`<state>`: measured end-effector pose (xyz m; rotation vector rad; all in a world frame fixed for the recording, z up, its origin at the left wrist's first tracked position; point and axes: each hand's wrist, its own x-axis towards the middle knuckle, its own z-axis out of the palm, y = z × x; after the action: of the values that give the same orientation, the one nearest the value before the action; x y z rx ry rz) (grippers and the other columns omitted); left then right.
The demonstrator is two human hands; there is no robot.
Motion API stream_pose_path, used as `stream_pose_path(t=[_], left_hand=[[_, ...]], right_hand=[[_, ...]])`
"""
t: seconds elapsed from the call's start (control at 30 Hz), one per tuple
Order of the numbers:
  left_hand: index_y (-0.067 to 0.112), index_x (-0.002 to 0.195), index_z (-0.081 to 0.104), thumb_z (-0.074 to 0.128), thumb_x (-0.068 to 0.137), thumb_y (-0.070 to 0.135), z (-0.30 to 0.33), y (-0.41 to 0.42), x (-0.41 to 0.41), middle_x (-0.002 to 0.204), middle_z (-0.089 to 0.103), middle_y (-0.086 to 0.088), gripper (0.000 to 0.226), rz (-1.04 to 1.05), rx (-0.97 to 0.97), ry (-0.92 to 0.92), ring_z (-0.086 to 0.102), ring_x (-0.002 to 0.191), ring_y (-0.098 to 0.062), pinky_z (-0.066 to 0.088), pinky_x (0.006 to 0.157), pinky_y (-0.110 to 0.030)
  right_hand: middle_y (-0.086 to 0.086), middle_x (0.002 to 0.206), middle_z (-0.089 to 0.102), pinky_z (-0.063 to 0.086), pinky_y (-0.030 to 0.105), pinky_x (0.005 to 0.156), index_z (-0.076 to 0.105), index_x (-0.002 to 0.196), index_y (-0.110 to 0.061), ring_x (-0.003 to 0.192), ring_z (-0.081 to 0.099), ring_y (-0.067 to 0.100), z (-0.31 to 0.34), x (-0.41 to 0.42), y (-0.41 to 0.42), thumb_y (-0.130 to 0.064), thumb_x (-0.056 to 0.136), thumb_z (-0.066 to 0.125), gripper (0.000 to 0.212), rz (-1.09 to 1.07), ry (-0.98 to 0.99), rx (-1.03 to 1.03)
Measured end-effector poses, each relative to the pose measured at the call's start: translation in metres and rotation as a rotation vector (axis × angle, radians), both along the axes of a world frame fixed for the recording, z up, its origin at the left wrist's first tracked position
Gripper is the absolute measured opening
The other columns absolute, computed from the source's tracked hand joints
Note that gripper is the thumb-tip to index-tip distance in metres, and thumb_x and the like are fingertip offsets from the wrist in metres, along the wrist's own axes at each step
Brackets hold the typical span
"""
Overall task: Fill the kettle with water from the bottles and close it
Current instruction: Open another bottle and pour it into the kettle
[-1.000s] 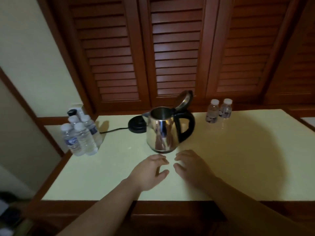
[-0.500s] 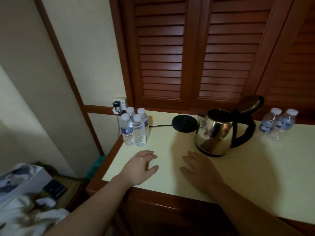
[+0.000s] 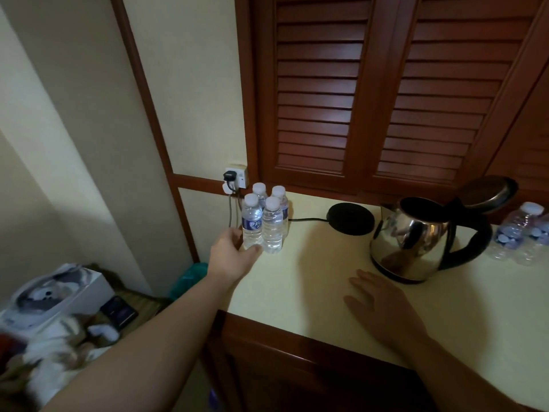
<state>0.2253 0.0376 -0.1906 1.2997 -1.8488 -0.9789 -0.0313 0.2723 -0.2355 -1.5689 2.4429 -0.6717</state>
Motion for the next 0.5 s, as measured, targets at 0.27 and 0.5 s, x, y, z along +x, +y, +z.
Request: stream_pose_path(t=[0.27,0.5], left_hand=[[0.027,0.146,0.049,0.075,0.091,0.046,0.009,-0.033,-0.010,0.132,0.068,0.012,0.064,-0.154,0.023,0.106,0.065,0.119,-0.009,0.053,0.106,-0.043],[0.024,0.139,0.055,0.069,0.096,0.042,0.014,-0.003,0.001,0.126,0.069,0.012,0.049,-0.149,-0.031,0.106,0.067,0.113,-0.008,0.055,0.100,-0.037]], right_hand=[[-0.016,0.158,0.043,0.026,0.033,0.122,0.058,0.143,-0.037,0.145,0.037,0.007,-0.004,-0.003,0.000,-0.059,0.093,0.061,0.055,0.006,-0.007,-0.037],[-0.012,0.157,0.045,0.023,0.029,0.122,0.059,0.143,-0.033,0.146,0.038,0.010,-0.003,-0.002,0.000,-0.054,0.093,0.066,0.055,0.007,-0.015,-0.051]])
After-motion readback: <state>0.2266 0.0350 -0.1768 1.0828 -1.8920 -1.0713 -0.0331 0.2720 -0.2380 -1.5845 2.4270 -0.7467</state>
